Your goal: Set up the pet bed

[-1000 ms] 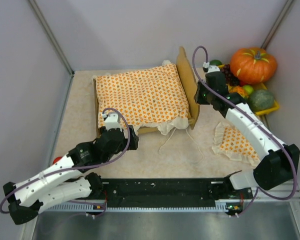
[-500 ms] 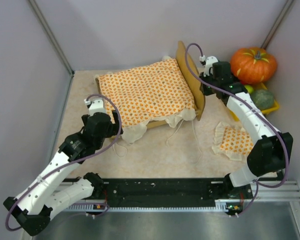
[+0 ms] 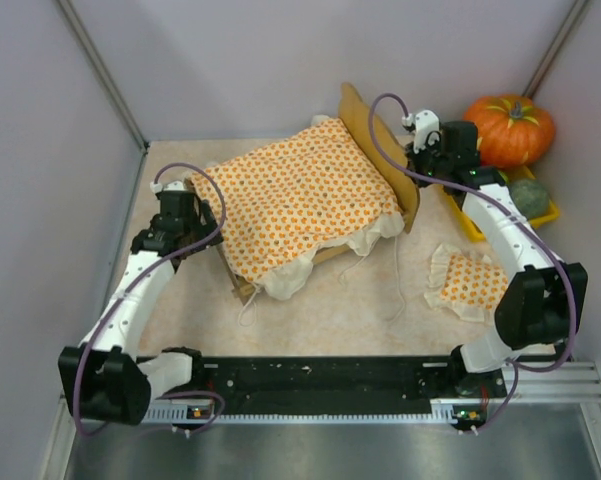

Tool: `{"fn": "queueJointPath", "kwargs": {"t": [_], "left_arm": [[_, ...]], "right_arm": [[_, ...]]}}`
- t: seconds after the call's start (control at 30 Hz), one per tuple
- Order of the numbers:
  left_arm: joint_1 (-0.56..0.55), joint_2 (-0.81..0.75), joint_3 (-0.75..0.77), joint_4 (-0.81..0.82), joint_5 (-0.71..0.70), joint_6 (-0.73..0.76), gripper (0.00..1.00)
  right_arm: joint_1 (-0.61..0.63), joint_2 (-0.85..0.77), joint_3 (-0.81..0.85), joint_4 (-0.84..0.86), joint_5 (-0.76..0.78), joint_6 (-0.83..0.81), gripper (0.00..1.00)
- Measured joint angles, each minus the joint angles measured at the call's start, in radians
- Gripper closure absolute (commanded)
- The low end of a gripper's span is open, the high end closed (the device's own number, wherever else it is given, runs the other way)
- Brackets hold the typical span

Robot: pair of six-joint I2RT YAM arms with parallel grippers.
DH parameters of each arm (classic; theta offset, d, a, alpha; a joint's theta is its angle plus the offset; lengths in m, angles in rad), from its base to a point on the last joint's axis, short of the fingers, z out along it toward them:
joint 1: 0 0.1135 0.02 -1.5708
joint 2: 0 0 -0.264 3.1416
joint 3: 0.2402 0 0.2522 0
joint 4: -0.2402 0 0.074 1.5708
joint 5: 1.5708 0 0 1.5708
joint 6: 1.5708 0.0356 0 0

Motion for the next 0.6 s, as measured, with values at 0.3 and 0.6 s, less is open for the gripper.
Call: {"fn": "queueJointPath", "kwargs": {"t": [0.3, 0.6], "left_arm": [[0.022, -0.029, 0.003, 0.010, 0.092, 0.003, 0.01], [0.022, -0.205, 0.036, -0.039, 0.084, 0.022, 0.01]], "right_arm": [[0.002, 0.000, 0.058, 0.209, 0.097, -0.074, 0.08], [0.126, -0.369, 0.050, 0.018, 0.327, 0.380, 0.04]]}}
